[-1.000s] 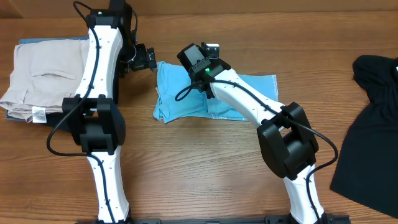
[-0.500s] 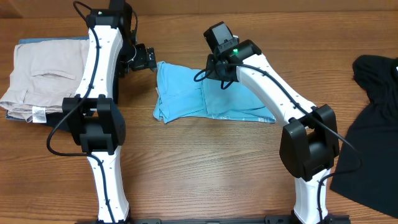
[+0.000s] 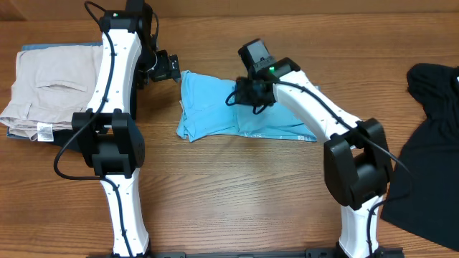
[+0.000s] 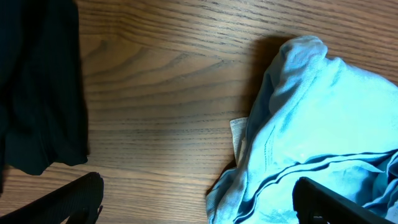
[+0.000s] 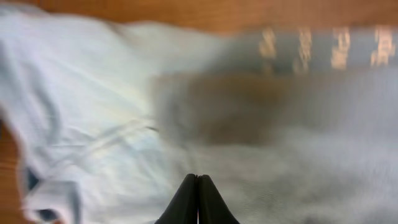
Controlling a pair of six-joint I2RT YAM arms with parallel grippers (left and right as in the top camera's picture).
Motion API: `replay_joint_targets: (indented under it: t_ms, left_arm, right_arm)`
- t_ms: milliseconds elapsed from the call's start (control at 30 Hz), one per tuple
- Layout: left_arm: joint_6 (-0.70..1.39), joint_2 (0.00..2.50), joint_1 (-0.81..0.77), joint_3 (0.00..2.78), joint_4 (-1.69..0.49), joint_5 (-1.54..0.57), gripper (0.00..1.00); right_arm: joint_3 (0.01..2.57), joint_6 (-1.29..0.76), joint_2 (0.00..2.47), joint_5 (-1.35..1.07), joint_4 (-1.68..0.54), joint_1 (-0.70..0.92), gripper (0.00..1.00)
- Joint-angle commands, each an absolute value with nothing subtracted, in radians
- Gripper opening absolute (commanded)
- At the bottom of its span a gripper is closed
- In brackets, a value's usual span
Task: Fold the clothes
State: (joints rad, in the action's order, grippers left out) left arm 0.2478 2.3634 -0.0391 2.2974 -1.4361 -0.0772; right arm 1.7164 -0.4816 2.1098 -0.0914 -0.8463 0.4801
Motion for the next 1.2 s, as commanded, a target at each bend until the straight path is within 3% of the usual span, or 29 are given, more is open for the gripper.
replay_joint_targets:
  t_ms: [0, 367, 567, 667, 733, 767, 933, 1167]
  left_arm:
    - [0.232, 2.342, -0.039, 2.326, -1.435, -0.070, 1.00]
    - [0.232, 2.342, -0.039, 2.326, -1.435, -0.070, 1.00]
    - [0.232, 2.342, -0.039, 2.326, -1.434, -0.071, 1.00]
    - [0.232, 2.342, -0.039, 2.326, -1.434, -0.071, 1.00]
    - [0.232, 2.343, -0.039, 2.326, -1.434, -0.070, 1.00]
    - [0.232, 2.342, -0.039, 2.326, -1.434, -0.071, 1.00]
    - [0.232, 2.343, -0.039, 2.326, -1.434, -0.071, 1.00]
    - [0.232, 2.343, -0.039, 2.326, -1.433, -0.070, 1.00]
  right_arm:
    - [1.755, -0.441, 2.053, -0.106, -0.809, 0.476, 0.04]
    - [1.795, -0.437, 2.206, -0.128, -0.607, 0.467, 0.05]
    - [2.040, -0.437, 2.038, -0.088, -0.935, 0.295, 0.15]
    - [2.032, -0.293, 2.011, -0.092, -1.141, 0.128, 0.24]
    - [2.014, -0.170, 2.011, -0.119, -1.226, 0.056, 0.54]
    - [2.006, -0.118, 2.014, -0.147, -1.260, 0.026, 0.62]
    - [1.824, -0.073, 2.015, -0.218, -1.196, -0.088, 0.67]
    - [1.448, -0.074, 2.015, -0.335, -0.918, -0.096, 0.70]
